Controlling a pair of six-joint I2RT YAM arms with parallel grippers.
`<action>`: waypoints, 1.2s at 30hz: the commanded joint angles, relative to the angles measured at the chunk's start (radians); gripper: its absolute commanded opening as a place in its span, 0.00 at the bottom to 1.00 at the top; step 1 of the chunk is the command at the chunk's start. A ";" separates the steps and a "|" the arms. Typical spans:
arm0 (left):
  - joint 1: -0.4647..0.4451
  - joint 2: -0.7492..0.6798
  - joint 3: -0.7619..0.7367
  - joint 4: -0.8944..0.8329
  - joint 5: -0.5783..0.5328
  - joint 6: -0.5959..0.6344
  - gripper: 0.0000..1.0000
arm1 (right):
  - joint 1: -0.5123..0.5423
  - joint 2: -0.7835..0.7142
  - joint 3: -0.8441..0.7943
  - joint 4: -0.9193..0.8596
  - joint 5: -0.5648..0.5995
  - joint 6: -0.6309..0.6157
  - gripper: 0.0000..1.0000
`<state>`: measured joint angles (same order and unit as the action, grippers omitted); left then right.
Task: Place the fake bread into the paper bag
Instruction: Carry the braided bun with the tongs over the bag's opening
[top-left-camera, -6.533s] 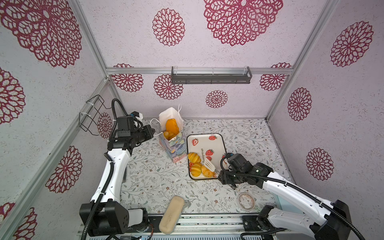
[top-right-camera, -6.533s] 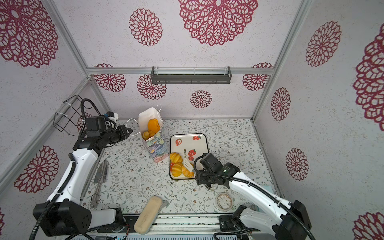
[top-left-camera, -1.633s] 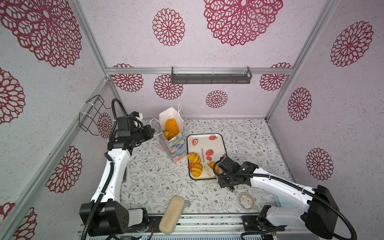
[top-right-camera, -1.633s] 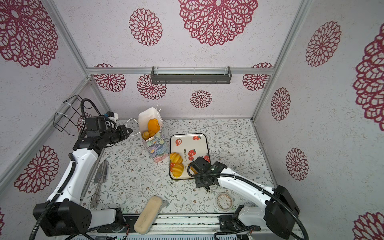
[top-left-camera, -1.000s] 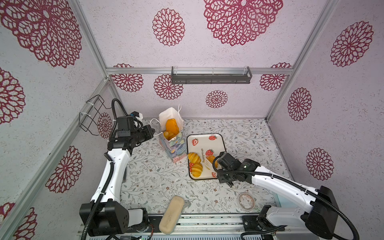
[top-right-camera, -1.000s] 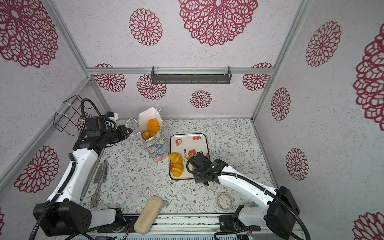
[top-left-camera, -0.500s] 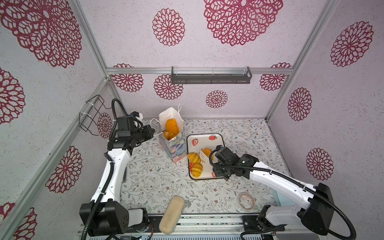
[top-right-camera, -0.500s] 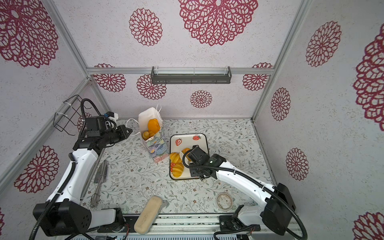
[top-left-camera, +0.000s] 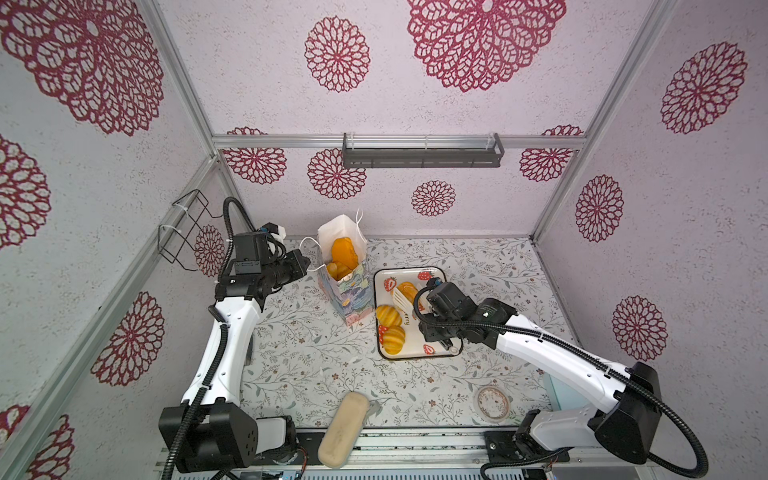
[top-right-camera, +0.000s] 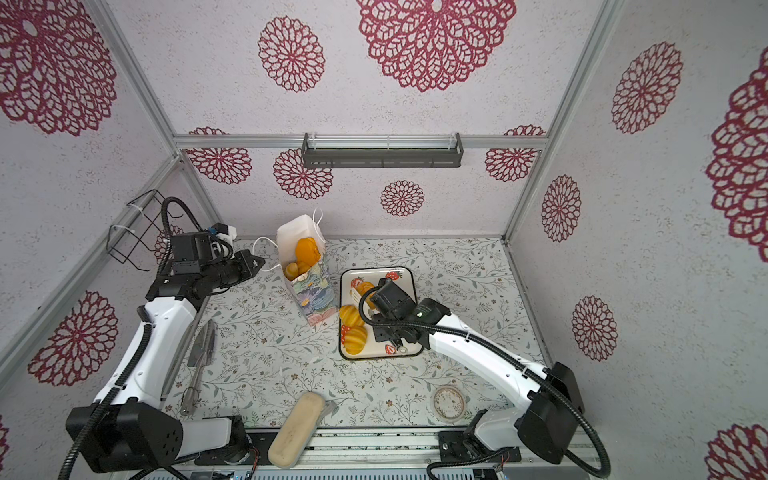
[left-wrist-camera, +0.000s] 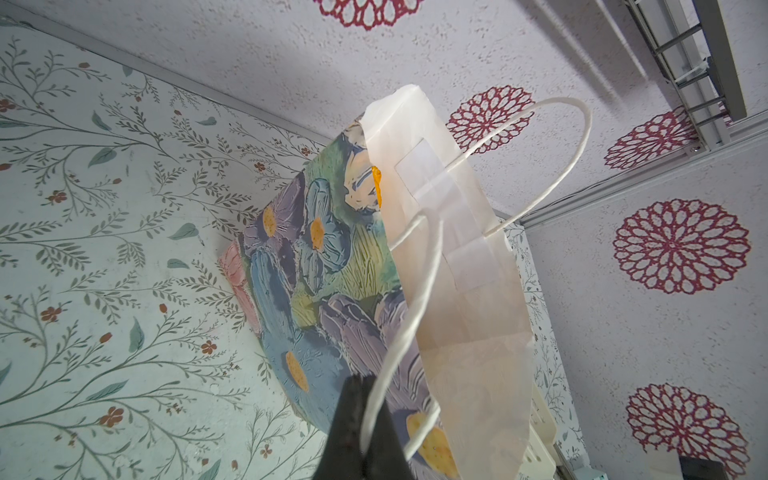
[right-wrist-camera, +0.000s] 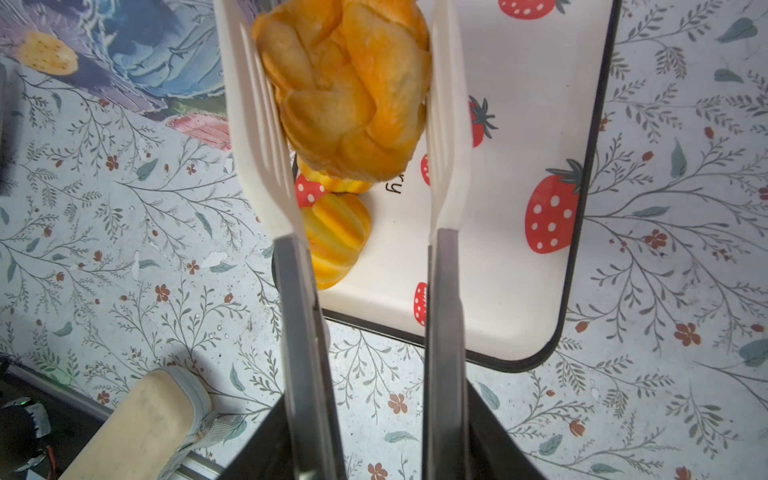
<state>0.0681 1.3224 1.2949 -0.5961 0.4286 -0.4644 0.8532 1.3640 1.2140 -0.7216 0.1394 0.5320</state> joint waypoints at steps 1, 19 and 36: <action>-0.001 -0.005 -0.006 0.013 -0.004 -0.002 0.00 | -0.005 -0.002 0.053 0.039 0.037 -0.027 0.52; -0.002 -0.008 -0.005 0.013 -0.007 0.001 0.00 | -0.006 0.088 0.260 0.034 0.033 -0.105 0.51; -0.001 -0.008 -0.006 0.013 -0.004 -0.001 0.00 | -0.005 0.134 0.403 0.028 0.045 -0.145 0.51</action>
<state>0.0681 1.3224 1.2949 -0.5961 0.4286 -0.4644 0.8536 1.5070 1.5665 -0.7200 0.1551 0.4103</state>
